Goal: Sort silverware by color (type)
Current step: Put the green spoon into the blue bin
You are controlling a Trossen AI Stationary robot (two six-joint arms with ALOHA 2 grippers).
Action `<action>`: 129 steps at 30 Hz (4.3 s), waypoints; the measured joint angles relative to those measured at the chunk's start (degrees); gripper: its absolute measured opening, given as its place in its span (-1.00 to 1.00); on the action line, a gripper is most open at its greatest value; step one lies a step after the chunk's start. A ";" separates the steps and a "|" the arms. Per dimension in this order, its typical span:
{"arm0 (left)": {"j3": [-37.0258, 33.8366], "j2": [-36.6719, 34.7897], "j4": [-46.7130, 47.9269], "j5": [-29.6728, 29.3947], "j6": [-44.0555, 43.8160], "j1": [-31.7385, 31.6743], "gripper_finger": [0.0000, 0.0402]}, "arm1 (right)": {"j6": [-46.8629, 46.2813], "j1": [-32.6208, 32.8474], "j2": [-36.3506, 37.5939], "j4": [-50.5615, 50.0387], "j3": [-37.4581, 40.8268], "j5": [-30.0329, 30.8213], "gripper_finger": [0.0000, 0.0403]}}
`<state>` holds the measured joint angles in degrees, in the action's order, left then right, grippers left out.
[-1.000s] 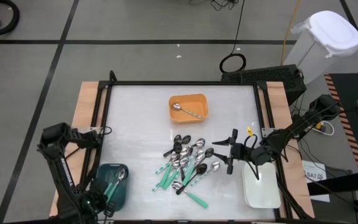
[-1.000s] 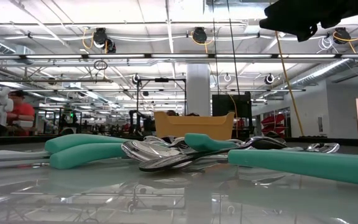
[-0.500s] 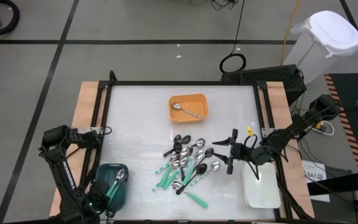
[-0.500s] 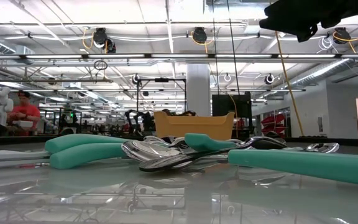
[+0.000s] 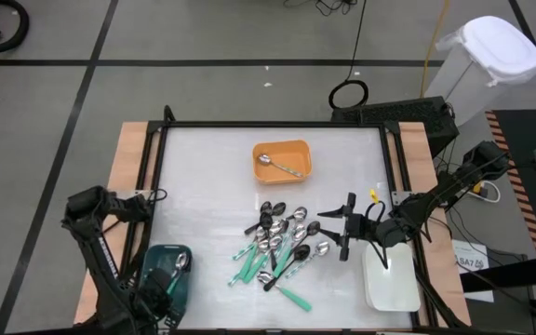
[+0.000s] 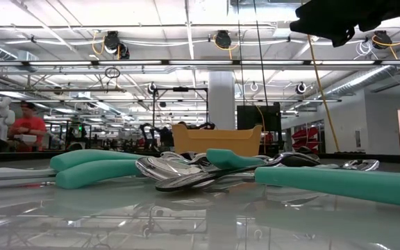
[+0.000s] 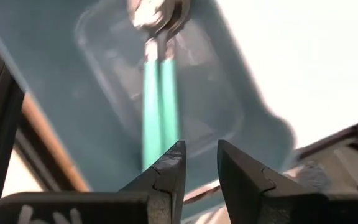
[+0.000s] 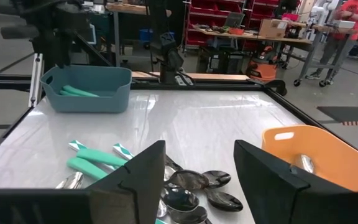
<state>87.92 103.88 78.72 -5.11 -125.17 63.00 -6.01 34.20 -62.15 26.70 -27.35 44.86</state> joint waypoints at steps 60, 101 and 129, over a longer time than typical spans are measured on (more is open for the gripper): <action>4.11 15.19 -22.50 -29.87 34.70 -30.12 -0.53 | -6.82 0.00 0.00 -8.41 -0.22 -3.17 -0.07; 4.09 19.50 -22.58 -19.44 31.90 -32.23 -0.16 | -4.83 -0.15 0.02 -7.91 -0.22 -2.95 -0.07; 4.11 21.16 -21.77 -16.15 35.05 -33.15 -0.54 | -3.80 -0.17 0.02 -7.72 -0.22 -2.91 -0.07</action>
<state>92.03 125.03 56.95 -21.26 -90.12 29.85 -9.80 34.02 -62.13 18.98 -27.57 41.95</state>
